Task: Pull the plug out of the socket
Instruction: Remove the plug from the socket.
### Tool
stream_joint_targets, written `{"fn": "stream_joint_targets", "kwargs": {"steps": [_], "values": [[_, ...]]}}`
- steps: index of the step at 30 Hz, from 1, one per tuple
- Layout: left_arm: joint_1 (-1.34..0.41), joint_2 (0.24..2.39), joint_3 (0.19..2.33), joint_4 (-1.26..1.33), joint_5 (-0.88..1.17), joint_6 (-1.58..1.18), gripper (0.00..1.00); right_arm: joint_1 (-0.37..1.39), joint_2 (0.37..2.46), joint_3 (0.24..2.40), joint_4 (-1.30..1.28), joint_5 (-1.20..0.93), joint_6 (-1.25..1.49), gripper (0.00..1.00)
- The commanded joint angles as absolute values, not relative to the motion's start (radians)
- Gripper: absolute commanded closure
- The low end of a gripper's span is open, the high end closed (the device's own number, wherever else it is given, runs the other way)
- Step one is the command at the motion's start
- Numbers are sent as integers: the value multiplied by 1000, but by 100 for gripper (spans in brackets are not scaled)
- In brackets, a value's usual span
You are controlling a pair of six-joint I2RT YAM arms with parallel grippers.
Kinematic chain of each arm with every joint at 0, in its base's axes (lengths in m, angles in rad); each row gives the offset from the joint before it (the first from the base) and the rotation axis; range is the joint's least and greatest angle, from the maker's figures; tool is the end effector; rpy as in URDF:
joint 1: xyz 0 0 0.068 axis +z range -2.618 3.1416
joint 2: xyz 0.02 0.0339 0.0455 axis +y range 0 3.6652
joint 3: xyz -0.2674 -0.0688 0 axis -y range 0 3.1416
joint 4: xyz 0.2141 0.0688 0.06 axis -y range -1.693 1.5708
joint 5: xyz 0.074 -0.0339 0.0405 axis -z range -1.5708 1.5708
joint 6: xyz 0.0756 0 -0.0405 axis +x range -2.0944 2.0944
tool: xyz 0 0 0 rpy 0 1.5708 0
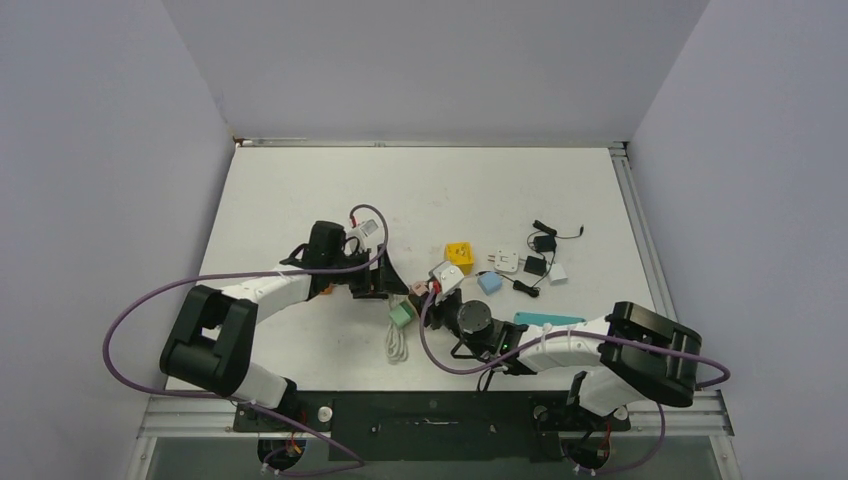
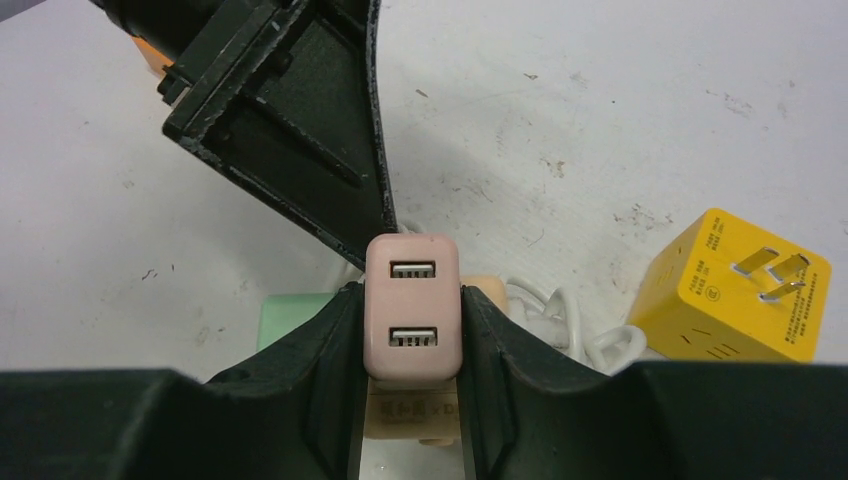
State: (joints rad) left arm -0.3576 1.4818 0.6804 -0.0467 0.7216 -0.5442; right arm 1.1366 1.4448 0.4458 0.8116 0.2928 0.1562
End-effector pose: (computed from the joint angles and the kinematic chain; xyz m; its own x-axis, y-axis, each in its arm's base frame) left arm 0.2399 -0.1430 0.1697 -0.9490 -0.0603 -0.3093 0.2112 0.6067 -0.7663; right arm 0.1445 0.2598 0.2039 -0.1940 -0.0643 -0.9789 -0.7280 0.6783 0.0997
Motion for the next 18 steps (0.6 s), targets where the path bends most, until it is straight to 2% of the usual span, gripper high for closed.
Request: {"fn": "stream_joint_targets", "kwargs": {"steps": [1, 7, 18], "values": [[-376, 1474, 692, 37, 830, -551, 17, 1097, 1390, 438, 876, 349, 197, 95], [-376, 1397, 689, 48, 840, -515, 17, 1021, 1365, 414, 874, 288, 260, 95], [-383, 1446, 720, -34, 862, -481, 22, 1000, 1351, 400, 896, 231, 281, 95]]}}
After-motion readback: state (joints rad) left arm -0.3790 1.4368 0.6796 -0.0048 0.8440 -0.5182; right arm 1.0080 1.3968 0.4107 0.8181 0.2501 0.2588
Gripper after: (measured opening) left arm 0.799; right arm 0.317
